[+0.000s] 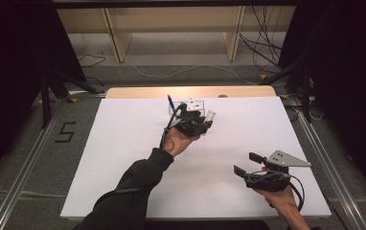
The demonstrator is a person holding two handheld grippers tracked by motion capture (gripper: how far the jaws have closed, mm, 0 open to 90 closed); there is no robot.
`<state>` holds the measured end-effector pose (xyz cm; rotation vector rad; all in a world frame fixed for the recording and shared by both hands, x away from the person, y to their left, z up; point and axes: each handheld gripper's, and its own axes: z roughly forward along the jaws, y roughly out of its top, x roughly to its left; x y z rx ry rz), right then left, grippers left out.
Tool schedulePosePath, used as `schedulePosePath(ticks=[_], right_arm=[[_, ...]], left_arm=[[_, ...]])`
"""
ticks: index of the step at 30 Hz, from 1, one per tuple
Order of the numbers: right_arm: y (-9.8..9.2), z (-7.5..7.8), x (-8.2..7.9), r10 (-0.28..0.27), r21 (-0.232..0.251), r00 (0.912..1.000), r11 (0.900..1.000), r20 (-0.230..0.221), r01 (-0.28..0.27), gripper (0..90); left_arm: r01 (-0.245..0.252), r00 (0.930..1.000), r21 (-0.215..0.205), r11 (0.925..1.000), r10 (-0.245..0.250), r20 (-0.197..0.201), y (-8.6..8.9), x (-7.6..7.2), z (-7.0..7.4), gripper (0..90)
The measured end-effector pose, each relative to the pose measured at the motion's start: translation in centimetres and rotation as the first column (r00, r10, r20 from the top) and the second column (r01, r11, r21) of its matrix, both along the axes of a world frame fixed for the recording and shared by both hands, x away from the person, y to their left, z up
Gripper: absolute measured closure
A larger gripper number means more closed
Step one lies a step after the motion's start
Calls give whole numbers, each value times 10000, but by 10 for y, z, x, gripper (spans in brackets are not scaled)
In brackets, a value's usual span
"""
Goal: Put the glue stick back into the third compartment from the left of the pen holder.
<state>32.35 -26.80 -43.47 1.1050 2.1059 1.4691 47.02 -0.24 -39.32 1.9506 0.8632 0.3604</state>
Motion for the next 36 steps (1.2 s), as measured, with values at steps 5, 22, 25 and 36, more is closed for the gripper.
schedulePosePath(ticks=[5, 22, 25, 36], right_arm=[[0, 0, 0, 6, -12, 10000, 10000, 7, -6, 210], [1, -2, 1, 95, -49, 9999, 9999, -58, -96, 212], [1, -2, 1, 102, -29, 9999, 9999, -113, -103, 213], [2, -3, 1, 162, -35, 9998, 9999, -149, -162, 213]], left_arm=[[-356, 9994, -339, 9988, 356, -12, 4, 7, 5, 688], [-1324, 9906, -619, 9893, 1342, 250, 11, 33, 14, 688], [-1471, 9884, -593, 9873, 1490, 286, 10, 38, 14, 688], [-2023, 9786, -727, 9766, 2044, 228, 7, 53, 9, 687]])
